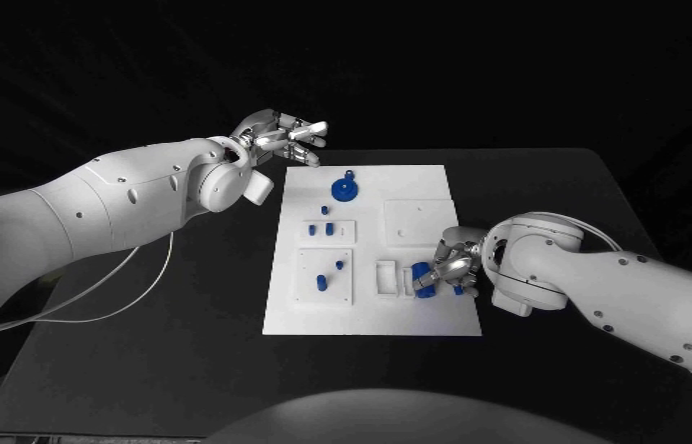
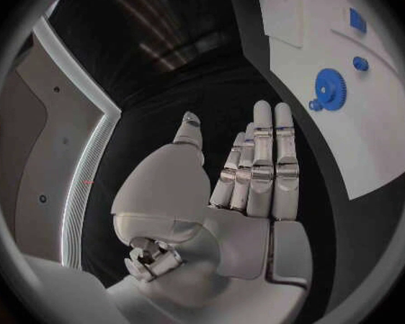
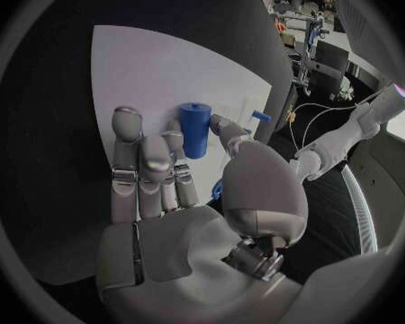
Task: Assemble the parts on the task board
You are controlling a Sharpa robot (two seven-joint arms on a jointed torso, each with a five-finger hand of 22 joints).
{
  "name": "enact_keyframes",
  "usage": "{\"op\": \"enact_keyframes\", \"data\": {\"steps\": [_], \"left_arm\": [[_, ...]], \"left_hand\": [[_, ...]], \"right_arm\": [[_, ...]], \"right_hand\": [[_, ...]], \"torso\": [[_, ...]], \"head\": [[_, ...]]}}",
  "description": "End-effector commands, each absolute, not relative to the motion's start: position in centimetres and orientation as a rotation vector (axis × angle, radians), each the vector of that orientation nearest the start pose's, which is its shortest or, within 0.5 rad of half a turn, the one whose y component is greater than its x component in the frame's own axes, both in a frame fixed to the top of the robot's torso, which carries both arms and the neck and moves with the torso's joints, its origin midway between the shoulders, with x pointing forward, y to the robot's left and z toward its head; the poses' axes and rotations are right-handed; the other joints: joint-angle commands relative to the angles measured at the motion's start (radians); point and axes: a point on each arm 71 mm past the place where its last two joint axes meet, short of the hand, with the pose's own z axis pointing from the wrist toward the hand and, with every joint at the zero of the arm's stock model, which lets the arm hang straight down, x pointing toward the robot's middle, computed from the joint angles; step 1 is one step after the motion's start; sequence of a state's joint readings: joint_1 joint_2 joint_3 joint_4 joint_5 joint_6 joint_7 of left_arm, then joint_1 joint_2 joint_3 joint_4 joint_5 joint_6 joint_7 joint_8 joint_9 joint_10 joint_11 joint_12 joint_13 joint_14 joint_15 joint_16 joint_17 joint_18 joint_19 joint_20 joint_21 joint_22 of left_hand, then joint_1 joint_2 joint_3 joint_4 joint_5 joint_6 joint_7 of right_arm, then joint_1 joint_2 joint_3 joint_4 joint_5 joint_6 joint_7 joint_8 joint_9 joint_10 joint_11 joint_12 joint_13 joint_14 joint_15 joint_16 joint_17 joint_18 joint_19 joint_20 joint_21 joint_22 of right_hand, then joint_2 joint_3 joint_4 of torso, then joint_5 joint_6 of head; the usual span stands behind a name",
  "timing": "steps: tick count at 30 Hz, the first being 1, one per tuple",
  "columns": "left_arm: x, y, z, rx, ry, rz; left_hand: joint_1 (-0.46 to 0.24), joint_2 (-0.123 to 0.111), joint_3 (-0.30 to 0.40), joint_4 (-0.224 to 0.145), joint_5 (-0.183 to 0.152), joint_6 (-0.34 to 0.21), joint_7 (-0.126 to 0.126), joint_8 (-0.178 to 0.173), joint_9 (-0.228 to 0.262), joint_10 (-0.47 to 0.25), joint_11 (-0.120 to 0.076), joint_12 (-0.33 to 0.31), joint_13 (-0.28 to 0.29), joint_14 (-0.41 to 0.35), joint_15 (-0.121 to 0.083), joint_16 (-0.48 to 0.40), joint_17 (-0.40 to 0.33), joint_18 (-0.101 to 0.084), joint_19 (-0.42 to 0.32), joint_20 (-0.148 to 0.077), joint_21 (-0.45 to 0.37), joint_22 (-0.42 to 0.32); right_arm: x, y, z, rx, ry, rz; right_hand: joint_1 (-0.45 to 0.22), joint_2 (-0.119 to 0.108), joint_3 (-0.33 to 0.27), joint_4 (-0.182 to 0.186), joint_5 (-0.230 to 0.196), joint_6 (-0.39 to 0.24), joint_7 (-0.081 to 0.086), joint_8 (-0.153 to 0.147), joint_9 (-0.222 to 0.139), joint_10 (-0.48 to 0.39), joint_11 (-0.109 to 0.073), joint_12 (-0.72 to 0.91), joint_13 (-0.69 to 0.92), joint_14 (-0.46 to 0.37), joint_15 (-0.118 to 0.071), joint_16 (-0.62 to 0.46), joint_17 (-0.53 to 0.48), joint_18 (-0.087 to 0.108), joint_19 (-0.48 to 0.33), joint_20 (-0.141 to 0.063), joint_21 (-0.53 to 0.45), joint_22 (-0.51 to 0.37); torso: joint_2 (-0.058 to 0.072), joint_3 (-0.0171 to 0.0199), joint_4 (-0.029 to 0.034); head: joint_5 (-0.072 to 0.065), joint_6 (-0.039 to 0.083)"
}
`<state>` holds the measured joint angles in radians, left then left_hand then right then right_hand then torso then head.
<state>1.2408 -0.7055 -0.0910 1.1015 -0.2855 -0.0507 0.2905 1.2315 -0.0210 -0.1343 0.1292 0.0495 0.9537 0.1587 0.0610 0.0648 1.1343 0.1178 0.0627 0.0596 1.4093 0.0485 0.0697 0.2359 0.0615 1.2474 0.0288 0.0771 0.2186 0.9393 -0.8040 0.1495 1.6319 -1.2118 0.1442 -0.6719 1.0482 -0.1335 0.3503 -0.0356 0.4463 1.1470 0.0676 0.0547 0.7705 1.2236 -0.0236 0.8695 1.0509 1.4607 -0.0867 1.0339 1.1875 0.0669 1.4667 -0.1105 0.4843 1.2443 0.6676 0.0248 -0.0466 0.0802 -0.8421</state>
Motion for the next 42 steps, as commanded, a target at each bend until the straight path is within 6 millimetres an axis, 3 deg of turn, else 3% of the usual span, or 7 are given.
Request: {"op": "enact_keyframes", "data": {"steps": [1, 21, 34, 42], "left_arm": [[55.3, 25.2, -20.2, -0.830, 1.662, -1.345], [55.2, 25.2, -20.3, -0.827, 1.681, -1.345], [55.2, 25.0, -20.3, -0.821, 1.693, -1.349], [55.2, 25.0, -20.3, -0.821, 1.694, -1.348]], "left_hand": [[0.002, 0.007, -0.006, -0.002, -0.002, -0.006, -0.001, 0.003, 0.001, -0.008, -0.003, 0.000, 0.001, -0.005, 0.002, -0.001, -0.001, -0.008, 0.003, 0.000, 0.000, -0.001], [0.003, 0.011, -0.006, -0.007, -0.002, -0.006, -0.001, 0.003, 0.001, -0.008, -0.002, 0.000, 0.001, -0.006, 0.002, -0.001, 0.000, -0.008, 0.003, 0.001, 0.001, -0.003], [0.002, 0.012, -0.007, -0.009, -0.002, -0.007, -0.001, 0.003, 0.001, -0.008, -0.002, 0.000, 0.001, -0.008, 0.003, -0.002, 0.001, -0.007, 0.003, 0.001, 0.001, -0.006], [0.002, 0.012, -0.007, -0.009, -0.002, -0.007, -0.001, 0.003, 0.001, -0.008, -0.002, 0.000, 0.001, -0.008, 0.003, -0.002, 0.001, -0.007, 0.003, 0.001, 0.001, -0.006]], "right_arm": [[42.3, -18.2, -27.5, 0.245, 2.440, 0.361], [42.6, -19.0, -25.7, 0.404, 2.455, 0.447], [42.8, -17.6, -25.2, 0.366, 2.484, 0.476], [43.2, -16.9, -25.0, 0.337, 2.461, 0.467]], "right_hand": [[0.013, 0.023, 0.267, -0.241, 0.239, 0.002, 0.008, 0.009, -0.529, -0.005, -0.007, -0.004, -0.002, -0.002, -0.003, 0.002, 0.001, 0.017, 0.030, -0.002, 0.005, 0.011], [0.019, 0.022, 0.225, -0.239, 0.215, 0.005, 0.007, 0.009, -0.537, -0.004, -0.008, -0.004, 0.000, -0.001, -0.004, 0.005, 0.004, 0.017, 0.035, -0.002, -0.004, 0.032], [0.020, 0.027, 0.184, -0.228, 0.185, 0.004, 0.006, 0.009, -0.541, -0.007, -0.008, -0.006, -0.001, 0.000, -0.002, 0.004, 0.006, 0.014, 0.038, -0.001, -0.019, 0.035], [0.020, 0.026, 0.136, -0.206, 0.125, 0.003, 0.002, 0.008, -0.542, -0.007, -0.008, -0.004, 0.000, 0.001, -0.002, 0.002, 0.005, 0.012, 0.041, 0.000, -0.029, 0.030]], "torso": [[0.000, -0.0006, -0.0005], [0.000, -0.0014, -0.0002], [0.000, -0.0018, -0.0001], [0.000, -0.0009, 0.0006]], "head": [[0.001, 0.000], [0.005, -0.002], [0.005, -0.003], [0.004, -0.003]]}}
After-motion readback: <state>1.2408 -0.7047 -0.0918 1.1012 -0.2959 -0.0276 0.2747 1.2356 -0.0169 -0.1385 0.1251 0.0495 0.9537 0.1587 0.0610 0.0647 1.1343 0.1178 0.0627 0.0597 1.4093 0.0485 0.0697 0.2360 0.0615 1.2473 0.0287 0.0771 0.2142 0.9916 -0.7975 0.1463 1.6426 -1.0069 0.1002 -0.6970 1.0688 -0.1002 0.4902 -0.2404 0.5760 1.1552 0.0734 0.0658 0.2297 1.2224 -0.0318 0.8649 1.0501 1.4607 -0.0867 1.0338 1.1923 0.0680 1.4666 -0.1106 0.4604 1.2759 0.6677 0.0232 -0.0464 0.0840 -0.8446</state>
